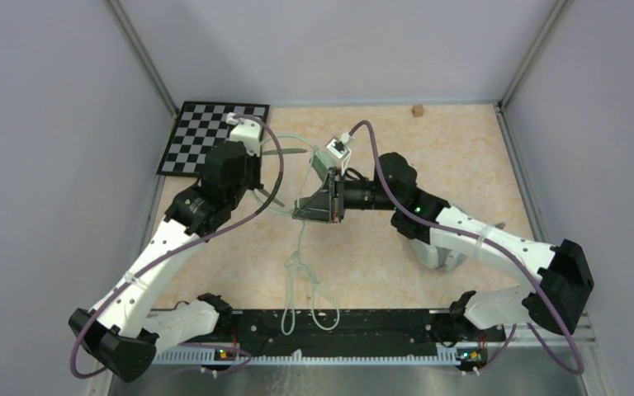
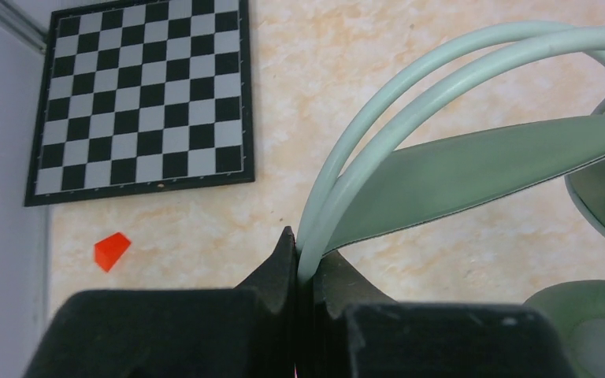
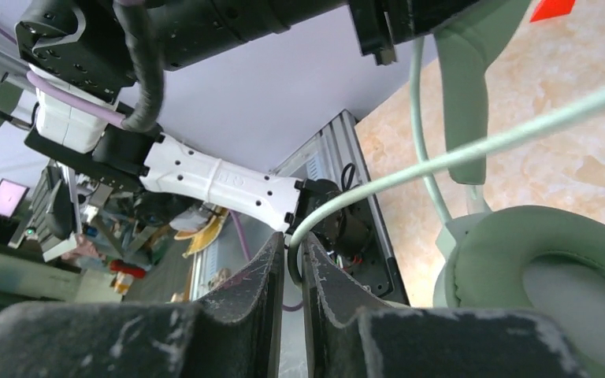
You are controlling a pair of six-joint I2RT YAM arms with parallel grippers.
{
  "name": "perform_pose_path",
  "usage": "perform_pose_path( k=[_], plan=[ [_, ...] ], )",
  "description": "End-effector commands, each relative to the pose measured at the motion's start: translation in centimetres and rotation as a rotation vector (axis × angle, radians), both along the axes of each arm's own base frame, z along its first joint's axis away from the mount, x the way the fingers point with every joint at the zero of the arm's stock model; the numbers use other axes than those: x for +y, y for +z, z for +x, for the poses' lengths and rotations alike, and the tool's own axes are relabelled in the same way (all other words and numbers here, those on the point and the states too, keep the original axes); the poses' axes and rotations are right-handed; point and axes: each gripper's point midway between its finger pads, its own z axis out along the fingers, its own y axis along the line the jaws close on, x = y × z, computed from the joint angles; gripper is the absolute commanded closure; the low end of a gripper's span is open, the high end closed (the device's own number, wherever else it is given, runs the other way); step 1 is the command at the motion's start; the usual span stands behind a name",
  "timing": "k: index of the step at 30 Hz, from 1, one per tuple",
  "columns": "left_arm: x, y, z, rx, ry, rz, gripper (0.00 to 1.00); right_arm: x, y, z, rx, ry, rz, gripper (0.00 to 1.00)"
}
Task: Wrap the headphones
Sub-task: Wrap the headphones cable around the headphones.
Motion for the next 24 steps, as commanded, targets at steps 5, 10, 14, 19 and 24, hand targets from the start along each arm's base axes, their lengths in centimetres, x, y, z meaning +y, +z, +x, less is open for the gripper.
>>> perform_pose_path(
  k=[5,10,14,19,24],
  plan=[
    [-3.0,10.3,-0.2,-0.284,-0.032,-0.481,1.0,-1.5,2.5,0.4,-0.203,-0.167,0.005,0.87],
    [-4.8,12.1,-0.2,-0.287,-0.09,-0.596,1.0,-1.7,3.5,0.7,-0.358,-0.321,-0.082,0.87],
    [-5.4,13.2,-0.4,-0.301,-0.115,-0.67,1.0,-1.6,2.6,0.4,-0.389,-0.365,-0.114,0.87],
    [-5.0,14.1,-0.4,-0.324,-0.099,-0.676,1.0,-1.1,2.4,-1.3,-0.527,-0.34,-0.082,0.8],
    [-5.0,14.9,-1.0,-0.336,-0.114,-0.705,1.0,-1.5,1.7,-1.3,-0.645,-0.354,-0.059,0.71]
  ],
)
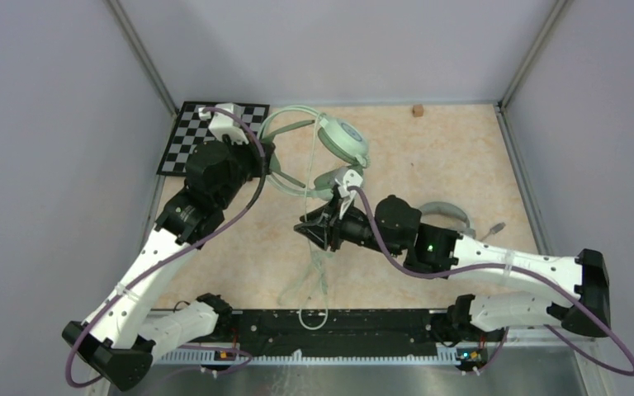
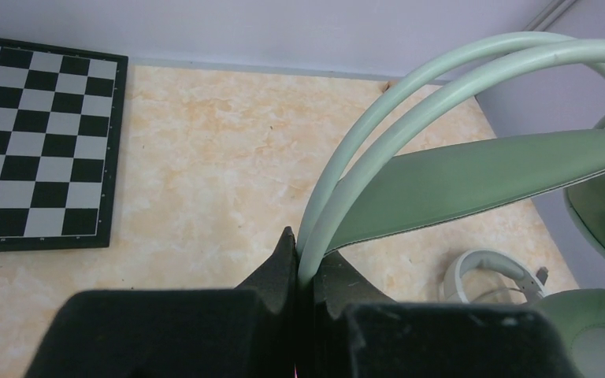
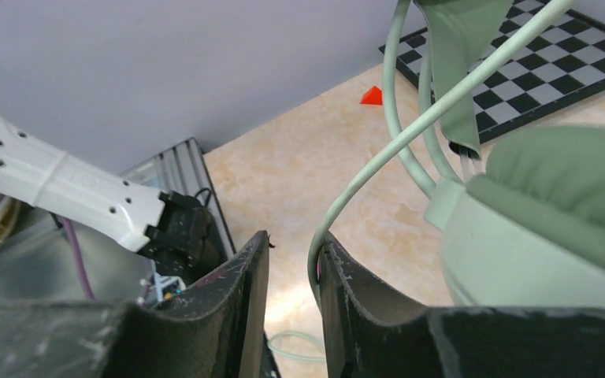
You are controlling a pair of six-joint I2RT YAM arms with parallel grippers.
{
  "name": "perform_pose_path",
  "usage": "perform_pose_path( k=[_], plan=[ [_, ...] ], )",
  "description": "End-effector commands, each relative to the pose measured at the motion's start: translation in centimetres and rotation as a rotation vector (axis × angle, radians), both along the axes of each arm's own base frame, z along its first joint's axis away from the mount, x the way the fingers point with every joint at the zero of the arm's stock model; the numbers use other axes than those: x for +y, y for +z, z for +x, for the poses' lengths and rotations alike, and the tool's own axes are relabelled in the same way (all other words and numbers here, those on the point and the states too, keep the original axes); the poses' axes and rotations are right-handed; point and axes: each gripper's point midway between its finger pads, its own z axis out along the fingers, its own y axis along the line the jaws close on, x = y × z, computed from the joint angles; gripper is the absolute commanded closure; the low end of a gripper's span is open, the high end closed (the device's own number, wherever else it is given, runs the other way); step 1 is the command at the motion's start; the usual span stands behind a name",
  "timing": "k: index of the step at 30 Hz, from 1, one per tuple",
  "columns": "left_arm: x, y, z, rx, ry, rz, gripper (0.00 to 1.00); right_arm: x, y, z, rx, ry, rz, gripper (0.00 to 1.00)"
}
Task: Wrap the headphones
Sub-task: Wrap the headphones cable around the headphones.
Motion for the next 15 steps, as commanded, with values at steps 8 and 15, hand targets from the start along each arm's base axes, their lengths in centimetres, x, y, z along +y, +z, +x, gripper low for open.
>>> perform_pose_path(
  k=[8,15],
  plan=[
    [-1.0,9.6,-2.1,-0.221,-0.086,-0.259,1.0,0.6,-2.2,-0.4,-0.351,0.013,0.018,0.59],
    [-0.8,11.1,-2.8,-0.257,-0.099,-0.289,1.0,-0.1,-3.1,0.7,-0.44,-0.085,0.054,0.58]
  ],
)
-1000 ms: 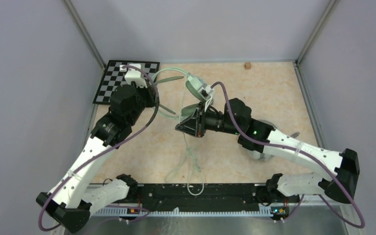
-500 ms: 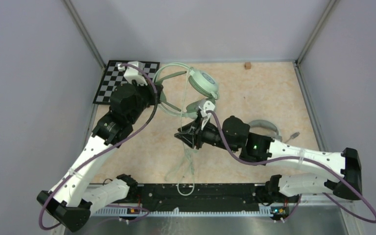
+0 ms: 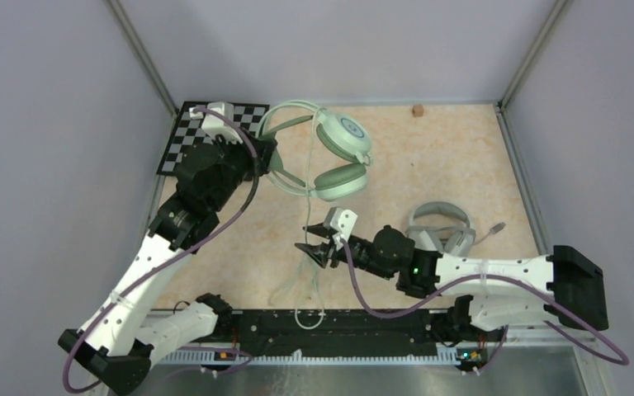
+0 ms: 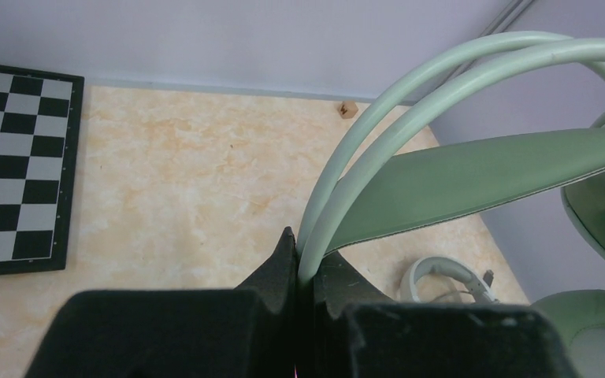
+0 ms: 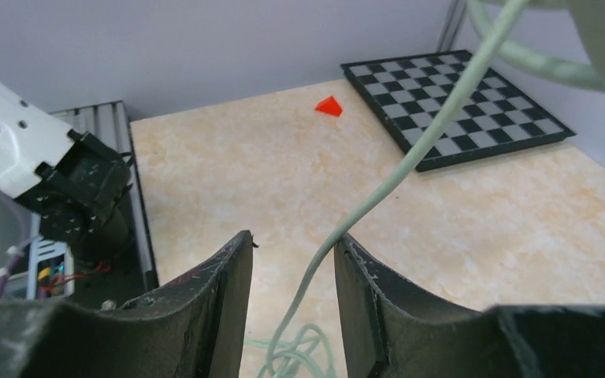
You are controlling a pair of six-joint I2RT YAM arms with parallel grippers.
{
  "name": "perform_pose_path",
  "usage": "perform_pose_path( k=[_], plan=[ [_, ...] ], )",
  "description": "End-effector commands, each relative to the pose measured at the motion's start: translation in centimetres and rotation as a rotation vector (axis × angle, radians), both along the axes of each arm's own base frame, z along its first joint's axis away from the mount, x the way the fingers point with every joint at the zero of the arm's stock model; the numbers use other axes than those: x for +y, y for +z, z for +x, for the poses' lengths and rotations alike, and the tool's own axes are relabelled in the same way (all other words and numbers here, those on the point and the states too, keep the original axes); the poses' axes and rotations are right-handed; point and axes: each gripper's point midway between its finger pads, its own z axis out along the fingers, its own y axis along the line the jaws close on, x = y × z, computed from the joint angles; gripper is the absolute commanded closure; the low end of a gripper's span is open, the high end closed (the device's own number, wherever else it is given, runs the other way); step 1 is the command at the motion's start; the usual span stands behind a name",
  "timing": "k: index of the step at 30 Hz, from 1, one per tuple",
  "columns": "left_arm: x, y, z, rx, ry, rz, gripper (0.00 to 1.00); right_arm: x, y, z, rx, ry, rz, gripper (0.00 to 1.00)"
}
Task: Wrap the headphones
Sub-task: Wrap the headphones cable around the headphones.
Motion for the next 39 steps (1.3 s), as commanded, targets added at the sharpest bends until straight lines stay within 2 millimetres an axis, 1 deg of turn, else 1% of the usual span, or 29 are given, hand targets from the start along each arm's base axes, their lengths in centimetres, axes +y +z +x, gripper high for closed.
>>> perform_pose_path(
  k=[1,5,10,11,14,17,18,19,20,22,24,26,28,29,31,34,36,37,39],
  plan=[
    [-0.1,9.0,-1.7,-0.211,-0.04,-0.214,1.0,-0.3,2.7,1.3,-0.122,-0.077,0.124,0.58],
    [-0.6,9.6,-2.2,-0.208,-0.078,-0.241,1.0,0.2,0.2,1.5,-0.125,-0.082,0.113,0.58],
    [-0.9,10.2,-2.9,-0.219,-0.107,-0.261,1.0,1.1,-1.7,2.4,-0.1,-0.11,0.13,0.59],
    [-0.8,10.3,-3.0,-0.221,-0.106,-0.263,1.0,1.1,-2.0,2.8,-0.099,-0.133,0.138,0.61],
    [-0.4,10.9,-3.4,-0.236,-0.1,-0.267,1.0,0.6,-2.0,3.7,-0.103,-0.192,0.181,0.76],
    [-0.2,11.5,-4.0,-0.245,-0.107,-0.269,1.0,-0.7,-1.8,4.7,-0.095,-0.241,0.232,0.89],
    [-0.3,11.7,-4.2,-0.241,-0.119,-0.274,1.0,-1.2,-1.8,4.9,-0.089,-0.241,0.249,0.93],
    [-0.8,11.8,-4.7,-0.233,-0.156,-0.284,1.0,-1.8,-1.8,5.2,-0.08,-0.245,0.268,0.98],
    [-1.5,11.8,-5.2,-0.223,-0.203,-0.293,1.0,-2.4,-1.9,5.7,-0.065,-0.252,0.284,1.0],
    [-2.7,11.6,-6.3,-0.204,-0.293,-0.292,1.0,-3.9,-2.0,6.6,-0.038,-0.264,0.311,1.0],
    [-3.1,11.2,-7.3,-0.187,-0.343,-0.281,1.0,-5.3,-2.1,7.2,0.004,-0.258,0.345,1.0],
    [-2.9,11.2,-8.0,-0.203,-0.353,-0.268,1.0,-6.4,-1.8,7.9,0.022,-0.269,0.358,1.0],
    [-2.1,11.2,-8.2,-0.205,-0.319,-0.28,1.0,-8.1,-1.8,8.9,0.039,-0.34,0.373,1.0],
    [-1.9,11.4,-8.4,-0.209,-0.312,-0.291,1.0,-8.7,-1.5,9.1,0.043,-0.347,0.389,1.0],
    [-2.1,11.9,-9.2,-0.223,-0.347,-0.326,1.0,-9.3,-1.1,9.2,0.05,-0.341,0.41,1.0],
    [-2.6,13.1,-10.5,-0.257,-0.417,-0.387,1.0,-9.1,-1.2,9.1,0.061,-0.338,0.394,1.0],
    [-2.2,13.1,-10.0,-0.252,-0.378,-0.396,1.0,-9.2,-1.0,9.0,0.065,-0.333,0.404,1.0],
    [-1.8,12.7,-9.6,-0.237,-0.344,-0.403,1.0,-9.4,-0.9,9.0,0.07,-0.337,0.409,1.0],
    [-1.4,12.7,-9.5,-0.245,-0.321,-0.442,1.0,-9.7,-1.2,9.2,0.082,-0.357,0.41,1.0]
  ],
)
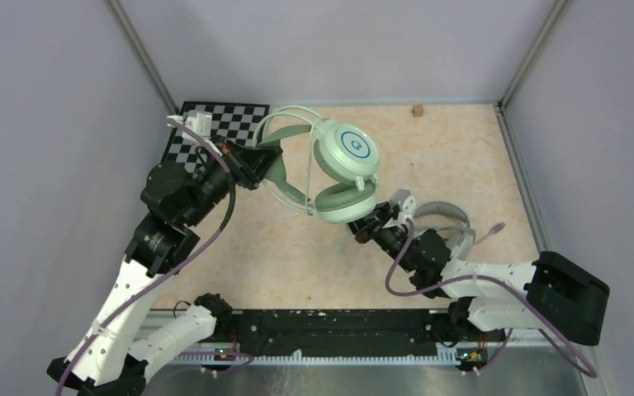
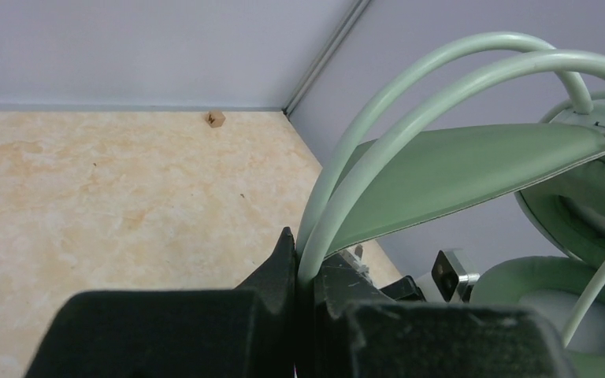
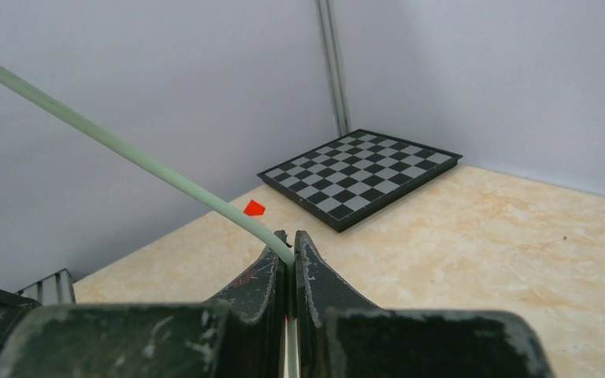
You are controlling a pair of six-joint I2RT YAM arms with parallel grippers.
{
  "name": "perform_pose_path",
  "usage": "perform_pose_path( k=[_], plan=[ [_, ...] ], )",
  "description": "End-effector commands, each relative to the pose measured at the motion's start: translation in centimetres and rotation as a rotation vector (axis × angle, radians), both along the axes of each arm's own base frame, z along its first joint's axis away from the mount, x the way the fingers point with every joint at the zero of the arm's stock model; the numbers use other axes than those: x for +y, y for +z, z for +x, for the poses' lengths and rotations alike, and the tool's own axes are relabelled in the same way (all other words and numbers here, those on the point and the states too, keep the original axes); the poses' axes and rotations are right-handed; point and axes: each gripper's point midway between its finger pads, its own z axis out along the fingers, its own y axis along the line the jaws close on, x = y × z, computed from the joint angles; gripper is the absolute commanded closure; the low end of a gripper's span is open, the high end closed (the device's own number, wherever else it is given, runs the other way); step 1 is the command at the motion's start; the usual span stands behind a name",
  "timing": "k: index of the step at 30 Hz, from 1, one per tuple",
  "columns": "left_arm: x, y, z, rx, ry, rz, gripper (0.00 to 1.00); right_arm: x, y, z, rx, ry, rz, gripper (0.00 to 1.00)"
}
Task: Wrap the headphones
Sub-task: Wrap the headphones cable around the headphones.
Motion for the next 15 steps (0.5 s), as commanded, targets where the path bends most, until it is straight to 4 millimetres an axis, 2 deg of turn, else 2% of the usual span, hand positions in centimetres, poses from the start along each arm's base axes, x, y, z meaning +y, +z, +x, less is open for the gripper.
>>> perform_pose_path(
  k=[1,7,10,13,15],
  plan=[
    [0.9,6.4,-2.7,-0.12,-0.041,-0.26,1.0,-1.3,-1.9,1.4,0.079,-0.072,-0.01,1.0],
    [0.5,7.3,-3.1,-0.099,-0.076,-0.297,1.0,-1.4,-2.8,1.2,0.138,-0.055,0.009,1.0],
    [0.5,7.1,-2.9,-0.065,-0.069,-0.302,1.0,-2.4,-3.4,1.7,0.178,-0.104,0.054,1.0],
    [1.5,6.4,-1.6,-0.03,0.024,-0.281,1.0,-3.4,-2.3,1.4,0.15,-0.11,0.118,1.0],
    [2.3,6.0,-1.0,-0.037,0.081,-0.259,1.0,-3.3,-1.6,0.9,0.129,-0.089,0.128,1.0]
  ],
)
